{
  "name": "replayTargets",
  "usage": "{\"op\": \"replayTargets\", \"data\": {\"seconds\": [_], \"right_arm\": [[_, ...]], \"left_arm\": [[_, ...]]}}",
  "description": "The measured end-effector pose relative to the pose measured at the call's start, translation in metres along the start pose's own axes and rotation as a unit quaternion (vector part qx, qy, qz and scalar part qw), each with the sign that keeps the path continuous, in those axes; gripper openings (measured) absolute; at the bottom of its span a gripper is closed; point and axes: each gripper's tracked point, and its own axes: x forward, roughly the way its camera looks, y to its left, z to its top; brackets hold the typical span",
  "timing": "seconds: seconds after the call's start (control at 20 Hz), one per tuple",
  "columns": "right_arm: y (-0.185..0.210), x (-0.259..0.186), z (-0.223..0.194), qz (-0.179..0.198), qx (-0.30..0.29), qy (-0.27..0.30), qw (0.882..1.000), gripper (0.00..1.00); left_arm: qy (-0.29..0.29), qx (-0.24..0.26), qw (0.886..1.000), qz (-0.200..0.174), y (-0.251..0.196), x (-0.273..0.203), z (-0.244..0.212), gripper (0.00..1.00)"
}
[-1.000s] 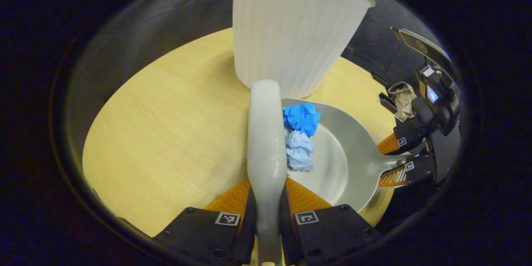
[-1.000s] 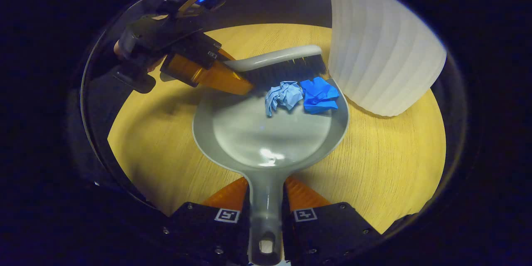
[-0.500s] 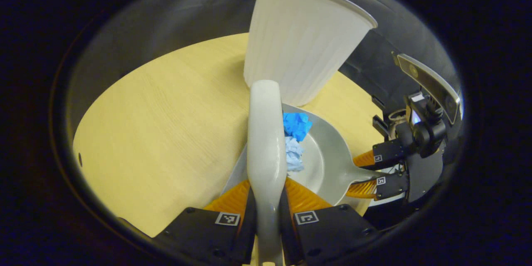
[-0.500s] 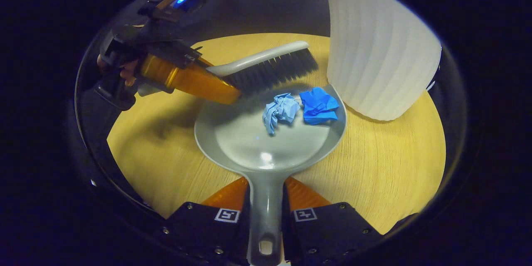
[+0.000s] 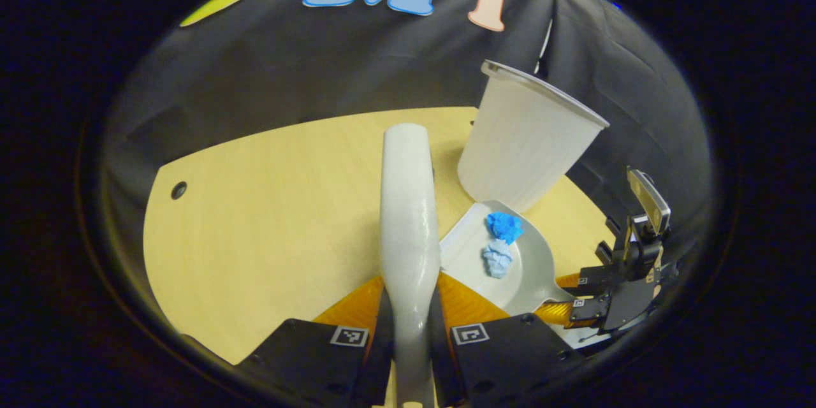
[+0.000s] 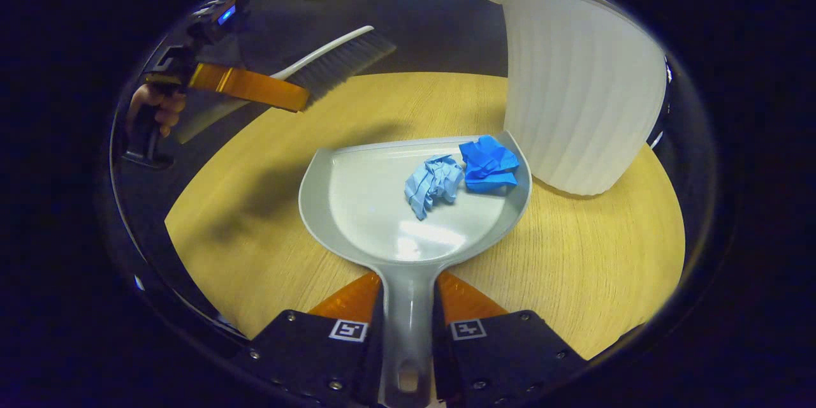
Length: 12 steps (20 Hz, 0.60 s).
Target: Pick up the small broom and dustpan from the desktop, sweep the trash into the dustpan with the broom, and then empty the trash into the garbage bin.
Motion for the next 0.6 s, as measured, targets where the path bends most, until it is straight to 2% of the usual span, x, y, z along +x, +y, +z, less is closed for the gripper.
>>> {"op": "replayTargets", "data": {"seconds": [0.2, 0.3, 0.55, 0.6], "right_arm": [[-0.004, 0.006, -0.006, 0.008, -0.016, -0.015, 1.000, 0.32], [-0.006, 0.006, -0.008, 0.012, -0.026, -0.024, 0.999, 0.33], [-0.008, 0.012, -0.008, 0.024, -0.026, -0.051, 0.998, 0.33], [-0.007, 0.010, -0.008, 0.027, -0.025, -0.055, 0.998, 0.32]], "left_arm": [[-0.025, -0.064, 0.997, 0.034, 0.028, -0.009, -0.028, 0.36], [-0.034, -0.088, 0.994, 0.052, 0.044, -0.011, -0.041, 0.34], [-0.049, -0.118, 0.987, 0.097, 0.090, -0.018, -0.064, 0.31], [-0.049, -0.122, 0.986, 0.104, 0.105, -0.021, -0.066, 0.34]]}}
